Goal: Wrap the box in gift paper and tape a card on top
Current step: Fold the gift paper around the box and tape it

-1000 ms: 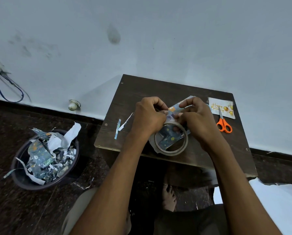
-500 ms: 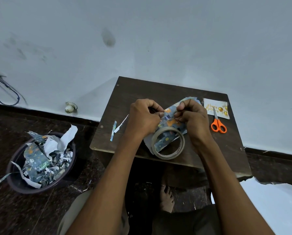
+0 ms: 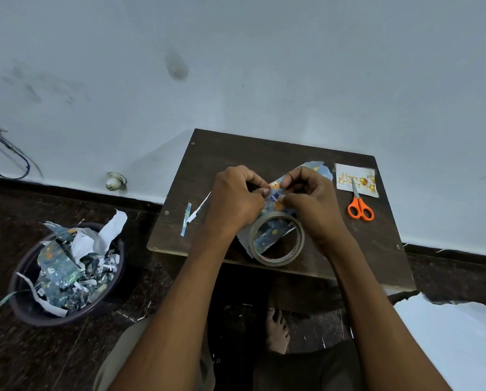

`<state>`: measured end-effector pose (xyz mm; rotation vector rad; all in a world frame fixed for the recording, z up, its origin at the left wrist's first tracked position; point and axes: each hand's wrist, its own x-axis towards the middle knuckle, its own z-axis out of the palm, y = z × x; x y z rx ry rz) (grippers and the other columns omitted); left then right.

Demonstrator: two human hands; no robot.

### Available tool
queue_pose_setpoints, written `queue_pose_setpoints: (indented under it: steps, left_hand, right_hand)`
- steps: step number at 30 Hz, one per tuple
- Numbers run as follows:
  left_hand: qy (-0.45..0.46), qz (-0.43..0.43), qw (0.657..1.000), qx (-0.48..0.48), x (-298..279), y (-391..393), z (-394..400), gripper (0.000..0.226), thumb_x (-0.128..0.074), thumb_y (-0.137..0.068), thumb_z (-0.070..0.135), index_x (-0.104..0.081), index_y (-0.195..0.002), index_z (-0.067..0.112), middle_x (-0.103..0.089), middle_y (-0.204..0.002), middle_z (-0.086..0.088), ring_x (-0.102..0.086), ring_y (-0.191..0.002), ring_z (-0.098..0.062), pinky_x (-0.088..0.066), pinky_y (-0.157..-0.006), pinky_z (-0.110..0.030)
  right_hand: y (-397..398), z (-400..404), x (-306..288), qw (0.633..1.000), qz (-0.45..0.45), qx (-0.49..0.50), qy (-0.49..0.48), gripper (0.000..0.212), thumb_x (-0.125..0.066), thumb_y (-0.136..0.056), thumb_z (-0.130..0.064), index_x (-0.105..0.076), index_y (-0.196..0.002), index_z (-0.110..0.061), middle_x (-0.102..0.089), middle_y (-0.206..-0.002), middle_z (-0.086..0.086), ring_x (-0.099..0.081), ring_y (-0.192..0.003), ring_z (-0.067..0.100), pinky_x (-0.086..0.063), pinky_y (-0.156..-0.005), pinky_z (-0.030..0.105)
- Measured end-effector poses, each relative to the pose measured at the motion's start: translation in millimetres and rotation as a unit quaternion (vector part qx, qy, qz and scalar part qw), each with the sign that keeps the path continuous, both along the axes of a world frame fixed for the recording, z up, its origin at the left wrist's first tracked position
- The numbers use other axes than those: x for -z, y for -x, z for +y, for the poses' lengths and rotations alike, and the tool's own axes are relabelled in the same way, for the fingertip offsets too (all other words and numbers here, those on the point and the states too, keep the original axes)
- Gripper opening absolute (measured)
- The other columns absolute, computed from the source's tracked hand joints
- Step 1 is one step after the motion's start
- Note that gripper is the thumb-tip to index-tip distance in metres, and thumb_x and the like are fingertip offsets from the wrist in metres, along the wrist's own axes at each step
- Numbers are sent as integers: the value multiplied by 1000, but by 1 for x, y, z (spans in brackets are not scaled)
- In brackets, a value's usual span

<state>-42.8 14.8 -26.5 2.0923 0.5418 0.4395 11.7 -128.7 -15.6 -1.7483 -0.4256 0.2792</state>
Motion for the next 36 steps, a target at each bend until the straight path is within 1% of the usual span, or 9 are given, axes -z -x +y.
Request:
queue_pose_setpoints:
  steps: [5, 9, 12, 15, 21, 25, 29, 32, 36]
  left_hand:
    - [-9, 2, 1000, 25, 3, -1, 3, 2, -78, -87, 13, -78, -86, 15, -72, -88, 6, -65, -76, -3, -58, -71, -29]
    - [-13, 1, 999, 36, 5, -2, 5, 6, -71, -92, 12, -76, -89, 14, -71, -94, 6, -66, -84, -4, -57, -76, -30]
    - [-4, 3, 999, 45, 4, 0, 5, 15, -64, -95, 8, -77, -90, 14, -67, -91, 13, -63, -85, 1, -51, -74, -16]
    - [8, 2, 999, 49, 4, 2, 5, 18, -62, -96, 7, -77, -91, 15, -64, -87, 18, -61, -85, 5, -46, -73, -9]
    - [19, 8, 998, 52, 3, 6, 6, 11, -74, -88, 12, -78, -93, 20, -68, -94, 14, -63, -85, 2, -51, -74, -15]
    - [33, 22, 998, 58, 2, 9, 5, 15, -78, -86, 14, -78, -98, 21, -67, -100, 14, -63, -85, 3, -47, -70, -9]
    - [34, 29, 997, 59, 1, 10, 3, 22, -83, -81, 13, -77, -100, 22, -66, -104, 14, -62, -87, 2, -48, -74, -10]
    - [39, 27, 997, 57, 1, 11, 2, 23, -85, -80, 13, -76, -98, 23, -66, -106, 13, -64, -91, 0, -49, -76, -9]
    - [43, 23, 998, 48, 1, 12, -1, 24, -85, -77, 9, -77, -97, 20, -65, -104, 14, -63, -88, 4, -45, -70, 1]
  right_hand:
    - [0, 4, -5, 999, 42, 9, 4, 23, -52, -63, -9, -60, -84, -10, -63, -82, 8, -61, -80, 18, -53, -74, 40]
    - [-1, 2, -3, 1000, 18, -6, 20, 29, -47, -73, 12, -57, -86, -12, -62, -88, 9, -61, -85, 18, -53, -76, 33]
    - [-3, -1, -2, 999, -2, -26, 28, 44, -42, -72, 27, -57, -87, -11, -62, -90, 6, -62, -86, 17, -54, -75, 24]
    - [-5, -3, -2, 999, 6, -47, 20, 44, -51, -74, 30, -58, -87, -11, -62, -90, 5, -62, -85, 14, -56, -75, 24]
    - [-6, -4, -1, 997, -40, -40, 47, 42, -63, -73, 27, -59, -84, -14, -62, -90, 6, -62, -81, 10, -58, -76, 26]
    - [-6, -3, 1, 991, -87, -1, 100, 42, -72, -70, 20, -61, -82, -19, -61, -101, 17, -59, -75, 12, -53, -65, 18]
    - [-3, -3, 1, 973, -140, 67, 169, 45, -89, -66, -1, -57, -78, -30, -54, -101, 8, -50, -75, 11, -41, -58, 10]
    - [-2, -6, -1, 961, -146, 110, 209, 43, -95, -63, -20, -56, -77, -29, -54, -98, 4, -49, -82, 12, -33, -59, 17]
    - [0, -10, 1, 963, -115, 140, 199, 44, -96, -61, -33, -56, -71, -19, -57, -72, 1, -47, -62, 12, -35, -55, 25]
